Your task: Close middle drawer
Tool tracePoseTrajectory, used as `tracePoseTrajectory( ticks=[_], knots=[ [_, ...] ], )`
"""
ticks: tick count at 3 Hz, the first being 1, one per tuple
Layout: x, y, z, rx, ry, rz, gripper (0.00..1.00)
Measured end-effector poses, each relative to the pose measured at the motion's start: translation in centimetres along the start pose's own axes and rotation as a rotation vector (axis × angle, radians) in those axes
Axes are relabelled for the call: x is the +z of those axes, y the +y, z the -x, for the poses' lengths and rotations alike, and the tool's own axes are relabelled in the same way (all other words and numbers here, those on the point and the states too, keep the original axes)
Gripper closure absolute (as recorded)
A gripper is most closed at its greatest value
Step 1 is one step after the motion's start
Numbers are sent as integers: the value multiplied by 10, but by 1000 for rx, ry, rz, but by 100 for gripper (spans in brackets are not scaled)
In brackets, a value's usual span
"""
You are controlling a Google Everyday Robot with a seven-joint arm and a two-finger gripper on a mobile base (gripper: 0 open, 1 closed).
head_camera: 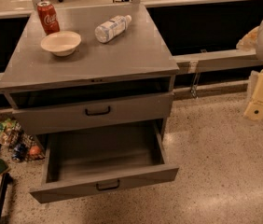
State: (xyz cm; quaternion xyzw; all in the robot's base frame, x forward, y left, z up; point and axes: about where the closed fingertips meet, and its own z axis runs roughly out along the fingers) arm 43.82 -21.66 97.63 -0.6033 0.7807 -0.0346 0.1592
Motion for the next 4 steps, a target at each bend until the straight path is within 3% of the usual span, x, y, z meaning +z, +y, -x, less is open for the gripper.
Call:
tracePoseTrajectory(
  ticks=[1,2,3,4],
  knots=[
    [0,0,0,0,0,0,0],
    [30,-1,-4,17,-16,8,16],
    [141,15,-30,25,-40,104,39],
    [288,21,-63,-7,-55,167,70]
  ],
)
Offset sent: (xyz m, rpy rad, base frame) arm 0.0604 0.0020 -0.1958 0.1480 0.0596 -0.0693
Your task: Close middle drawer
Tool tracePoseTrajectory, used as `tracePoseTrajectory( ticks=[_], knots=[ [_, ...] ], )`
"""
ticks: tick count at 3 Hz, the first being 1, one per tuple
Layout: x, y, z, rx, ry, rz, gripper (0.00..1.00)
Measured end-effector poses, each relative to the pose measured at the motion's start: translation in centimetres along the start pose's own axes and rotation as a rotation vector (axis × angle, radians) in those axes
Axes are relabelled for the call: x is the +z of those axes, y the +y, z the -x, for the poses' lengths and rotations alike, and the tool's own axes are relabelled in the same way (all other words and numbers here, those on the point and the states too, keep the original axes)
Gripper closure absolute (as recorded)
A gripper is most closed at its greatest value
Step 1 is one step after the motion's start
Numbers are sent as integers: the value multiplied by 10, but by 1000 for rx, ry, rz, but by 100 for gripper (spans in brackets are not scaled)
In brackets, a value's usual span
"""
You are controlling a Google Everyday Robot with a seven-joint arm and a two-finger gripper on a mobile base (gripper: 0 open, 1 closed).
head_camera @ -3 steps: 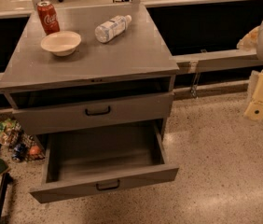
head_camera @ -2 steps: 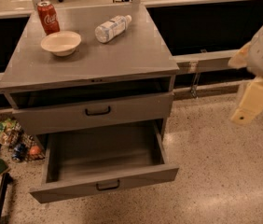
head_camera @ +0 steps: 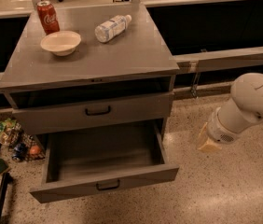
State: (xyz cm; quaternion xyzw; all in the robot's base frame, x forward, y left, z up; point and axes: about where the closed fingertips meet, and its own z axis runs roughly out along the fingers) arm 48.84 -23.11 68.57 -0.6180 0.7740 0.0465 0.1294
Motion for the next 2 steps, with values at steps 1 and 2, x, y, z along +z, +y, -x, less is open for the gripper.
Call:
tracePoseTrajectory(
  ticks=[1,2],
  knots=[
    [11,-7,3,17,-26,-11,93],
    [8,-5,4,15,-24,-11,100]
  ],
)
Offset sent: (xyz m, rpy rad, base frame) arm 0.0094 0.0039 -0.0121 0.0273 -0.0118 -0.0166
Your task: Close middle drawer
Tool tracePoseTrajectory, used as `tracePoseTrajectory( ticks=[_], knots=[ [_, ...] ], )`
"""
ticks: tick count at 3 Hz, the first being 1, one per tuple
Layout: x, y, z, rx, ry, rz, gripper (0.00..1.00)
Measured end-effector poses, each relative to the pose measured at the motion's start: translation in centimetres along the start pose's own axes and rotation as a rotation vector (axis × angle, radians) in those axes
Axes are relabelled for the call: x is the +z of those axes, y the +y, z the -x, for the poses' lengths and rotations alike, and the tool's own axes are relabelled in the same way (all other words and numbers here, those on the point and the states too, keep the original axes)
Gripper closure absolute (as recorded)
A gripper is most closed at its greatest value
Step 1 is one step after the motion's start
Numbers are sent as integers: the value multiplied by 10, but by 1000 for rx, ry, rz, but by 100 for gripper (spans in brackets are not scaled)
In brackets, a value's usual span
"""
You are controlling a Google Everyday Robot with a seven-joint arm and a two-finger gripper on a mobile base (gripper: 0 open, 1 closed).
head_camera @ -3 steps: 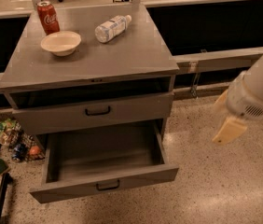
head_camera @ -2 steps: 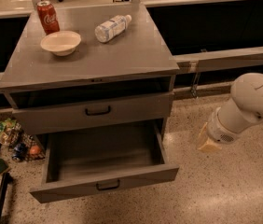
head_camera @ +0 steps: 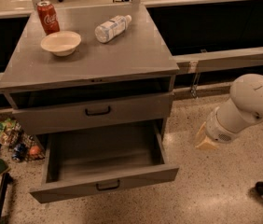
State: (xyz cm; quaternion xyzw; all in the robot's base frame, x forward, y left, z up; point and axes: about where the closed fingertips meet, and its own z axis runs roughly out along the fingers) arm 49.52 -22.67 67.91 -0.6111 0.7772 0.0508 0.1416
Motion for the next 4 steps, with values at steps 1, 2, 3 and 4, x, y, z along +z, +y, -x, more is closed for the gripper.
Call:
tracePoseTrajectory(
  ticks=[1,2,3,4],
  knots=[
    [45,15,5,56,-65,41,100],
    [88,40,14,48,-159,56,100],
    [117,71,23,-86,-248,39,100],
    [137,90,27,-172,-290,30,100]
  ],
)
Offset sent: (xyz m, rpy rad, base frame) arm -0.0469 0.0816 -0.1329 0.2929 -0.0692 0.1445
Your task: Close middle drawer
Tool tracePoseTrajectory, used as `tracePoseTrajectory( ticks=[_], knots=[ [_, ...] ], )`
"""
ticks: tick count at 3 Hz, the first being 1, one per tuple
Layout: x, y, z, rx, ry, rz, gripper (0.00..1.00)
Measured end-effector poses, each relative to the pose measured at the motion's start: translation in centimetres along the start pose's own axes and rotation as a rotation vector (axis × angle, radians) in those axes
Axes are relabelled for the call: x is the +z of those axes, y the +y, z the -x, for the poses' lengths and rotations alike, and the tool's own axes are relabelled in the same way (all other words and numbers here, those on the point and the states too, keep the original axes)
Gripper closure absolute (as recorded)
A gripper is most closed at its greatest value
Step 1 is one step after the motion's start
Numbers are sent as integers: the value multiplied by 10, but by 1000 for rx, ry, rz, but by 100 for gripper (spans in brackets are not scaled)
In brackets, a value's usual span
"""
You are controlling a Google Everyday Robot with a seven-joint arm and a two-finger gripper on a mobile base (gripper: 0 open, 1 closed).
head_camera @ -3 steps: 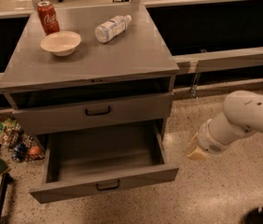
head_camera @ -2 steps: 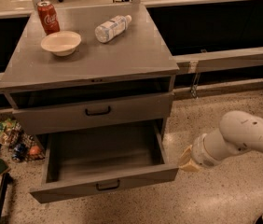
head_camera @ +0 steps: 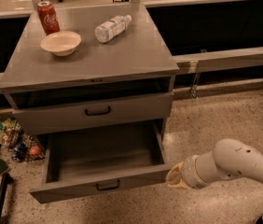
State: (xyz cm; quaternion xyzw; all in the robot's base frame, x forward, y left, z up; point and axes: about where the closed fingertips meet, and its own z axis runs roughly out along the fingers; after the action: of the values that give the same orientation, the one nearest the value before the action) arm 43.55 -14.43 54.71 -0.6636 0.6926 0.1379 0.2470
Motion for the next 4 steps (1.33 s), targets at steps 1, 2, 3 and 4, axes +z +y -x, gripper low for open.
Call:
tracePoseTrajectory(
  ticks=[1,2,3,4],
  knots=[
    [9,5,-2,-6,-13,5,100],
    [28,14,-10,26,-44,30,100],
    [70,18,-29,25,-43,51,100],
    [130,6,-47,-25,-13,7,100]
  ],
)
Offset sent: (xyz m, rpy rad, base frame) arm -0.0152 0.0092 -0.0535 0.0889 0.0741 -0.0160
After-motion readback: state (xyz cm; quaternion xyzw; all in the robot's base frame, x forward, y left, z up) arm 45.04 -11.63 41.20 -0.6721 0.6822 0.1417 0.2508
